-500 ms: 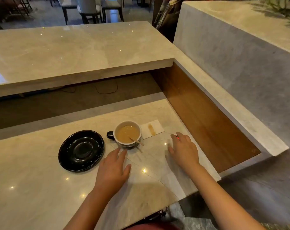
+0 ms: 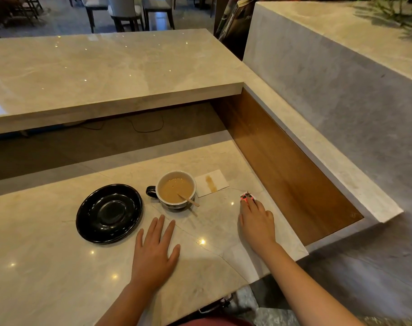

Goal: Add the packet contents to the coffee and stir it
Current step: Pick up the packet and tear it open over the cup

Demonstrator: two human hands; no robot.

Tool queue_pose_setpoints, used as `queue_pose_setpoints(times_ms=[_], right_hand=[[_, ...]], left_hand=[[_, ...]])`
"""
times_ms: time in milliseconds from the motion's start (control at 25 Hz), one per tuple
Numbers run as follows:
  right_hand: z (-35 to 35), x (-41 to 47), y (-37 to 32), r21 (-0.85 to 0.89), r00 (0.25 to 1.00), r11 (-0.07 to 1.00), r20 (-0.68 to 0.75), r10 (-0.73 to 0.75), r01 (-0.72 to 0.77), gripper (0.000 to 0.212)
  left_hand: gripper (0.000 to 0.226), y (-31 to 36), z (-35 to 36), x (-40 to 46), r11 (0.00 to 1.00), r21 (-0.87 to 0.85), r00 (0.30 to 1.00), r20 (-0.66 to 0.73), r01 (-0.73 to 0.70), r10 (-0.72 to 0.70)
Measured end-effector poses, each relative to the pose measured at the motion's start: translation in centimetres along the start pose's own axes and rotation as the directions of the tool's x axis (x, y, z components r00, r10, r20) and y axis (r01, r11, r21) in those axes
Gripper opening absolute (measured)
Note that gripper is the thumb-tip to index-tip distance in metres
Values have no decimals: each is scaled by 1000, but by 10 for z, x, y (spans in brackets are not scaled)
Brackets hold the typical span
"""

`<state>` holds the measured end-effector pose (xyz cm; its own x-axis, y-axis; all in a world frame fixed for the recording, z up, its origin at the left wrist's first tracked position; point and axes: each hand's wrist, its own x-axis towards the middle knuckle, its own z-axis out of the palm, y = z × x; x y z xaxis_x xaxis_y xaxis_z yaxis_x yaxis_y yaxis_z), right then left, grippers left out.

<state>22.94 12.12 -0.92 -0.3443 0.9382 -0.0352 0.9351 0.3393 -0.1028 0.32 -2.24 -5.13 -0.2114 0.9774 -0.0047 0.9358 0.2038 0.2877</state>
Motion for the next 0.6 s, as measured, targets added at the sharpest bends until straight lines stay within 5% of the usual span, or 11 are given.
queue_pose_setpoints(times_ms=[200,360,600], right_hand=[[-7,2,9,152,987,981,-93,135,-120,40],[-9,10,17,169,966,952,-1,258,-254,36],[-3,16,17,506,947,807,72,313,-305,33]], left_hand=[[65,1,-1,-1,1000,-11,1000,-6,1,-1],[66,2,-1,-1,1000,-14,1000,4,7,-7],[64,2,-2,-1,999,-45,1000,-24,-16,15]])
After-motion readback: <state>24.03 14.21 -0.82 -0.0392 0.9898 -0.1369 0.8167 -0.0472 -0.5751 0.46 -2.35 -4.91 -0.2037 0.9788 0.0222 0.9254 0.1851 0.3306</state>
